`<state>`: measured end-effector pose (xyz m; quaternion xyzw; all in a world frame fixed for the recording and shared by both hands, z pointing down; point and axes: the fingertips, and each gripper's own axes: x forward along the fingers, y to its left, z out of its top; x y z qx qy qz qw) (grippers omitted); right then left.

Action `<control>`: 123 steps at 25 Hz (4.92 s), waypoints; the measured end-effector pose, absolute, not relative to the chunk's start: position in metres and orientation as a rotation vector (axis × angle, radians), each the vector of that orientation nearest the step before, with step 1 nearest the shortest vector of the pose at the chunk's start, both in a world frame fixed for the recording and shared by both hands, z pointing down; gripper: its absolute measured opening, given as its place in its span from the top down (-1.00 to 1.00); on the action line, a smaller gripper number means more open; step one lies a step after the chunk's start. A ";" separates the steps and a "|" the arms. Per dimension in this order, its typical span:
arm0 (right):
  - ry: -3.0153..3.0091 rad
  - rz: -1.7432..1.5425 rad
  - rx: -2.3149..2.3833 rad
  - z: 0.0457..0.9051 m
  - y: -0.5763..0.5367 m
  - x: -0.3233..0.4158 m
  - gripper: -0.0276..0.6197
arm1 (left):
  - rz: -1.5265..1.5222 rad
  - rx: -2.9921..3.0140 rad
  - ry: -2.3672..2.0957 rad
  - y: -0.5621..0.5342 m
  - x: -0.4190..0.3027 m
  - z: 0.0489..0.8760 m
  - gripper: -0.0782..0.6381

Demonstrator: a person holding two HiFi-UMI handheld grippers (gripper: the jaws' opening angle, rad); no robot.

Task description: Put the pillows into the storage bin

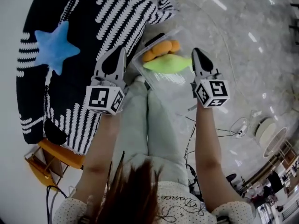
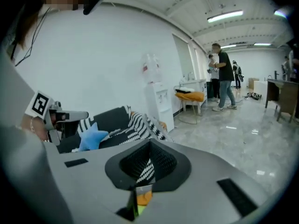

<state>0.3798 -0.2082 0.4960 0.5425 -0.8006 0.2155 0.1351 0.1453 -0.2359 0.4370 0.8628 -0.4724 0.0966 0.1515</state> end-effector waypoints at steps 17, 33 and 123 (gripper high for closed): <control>-2.678 0.328 1.646 0.203 -0.149 0.365 0.88 | 0.177 2.660 -1.421 -0.187 0.150 0.219 0.77; -2.995 0.126 1.299 0.100 -0.157 0.285 0.88 | 0.020 2.592 -1.765 -0.147 0.095 0.131 0.77; -2.363 0.792 0.181 0.647 -0.442 -0.419 -0.09 | -0.063 1.250 -2.445 -0.223 -0.500 0.411 0.77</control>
